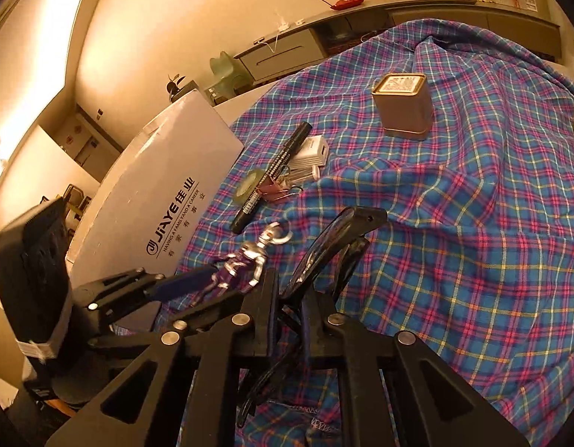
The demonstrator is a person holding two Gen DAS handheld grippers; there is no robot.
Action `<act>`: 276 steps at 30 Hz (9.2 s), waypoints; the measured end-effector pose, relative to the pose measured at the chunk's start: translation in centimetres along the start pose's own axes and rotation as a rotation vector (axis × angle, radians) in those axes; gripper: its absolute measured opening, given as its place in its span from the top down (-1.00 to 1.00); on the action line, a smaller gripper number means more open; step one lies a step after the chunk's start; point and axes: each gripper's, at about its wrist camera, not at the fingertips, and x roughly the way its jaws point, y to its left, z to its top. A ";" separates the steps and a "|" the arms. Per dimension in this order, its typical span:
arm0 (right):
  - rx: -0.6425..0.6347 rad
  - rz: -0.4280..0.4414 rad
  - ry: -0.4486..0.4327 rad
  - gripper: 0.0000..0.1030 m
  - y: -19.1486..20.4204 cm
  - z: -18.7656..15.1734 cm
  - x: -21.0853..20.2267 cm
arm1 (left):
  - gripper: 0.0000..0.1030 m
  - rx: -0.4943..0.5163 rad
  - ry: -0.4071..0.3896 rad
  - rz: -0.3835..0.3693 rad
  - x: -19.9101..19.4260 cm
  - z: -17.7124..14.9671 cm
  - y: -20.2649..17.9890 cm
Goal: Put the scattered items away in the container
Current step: 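Grasp the purple action figure with the left tool while the right tool grasps the black glasses, then lift and carry the figure with the left tool while the right tool carries the glasses to the container, then open the left tool and the right tool to drop figure and glasses into the container, then move both tools back over the cloth toward the black marker and gold tin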
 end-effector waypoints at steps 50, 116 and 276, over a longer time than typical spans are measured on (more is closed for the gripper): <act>-0.187 -0.021 -0.208 0.79 12.4 -2.9 -10.5 | 0.26 -0.139 -0.303 -0.062 -14.7 0.8 3.9; -0.520 -0.046 -0.192 0.79 30.8 2.9 -5.1 | 0.26 -0.521 -0.475 -0.094 -22.3 -2.1 17.8; -0.338 -0.257 -0.059 -0.24 -1.5 11.1 0.4 | -0.02 -0.237 0.008 0.080 5.5 5.3 5.4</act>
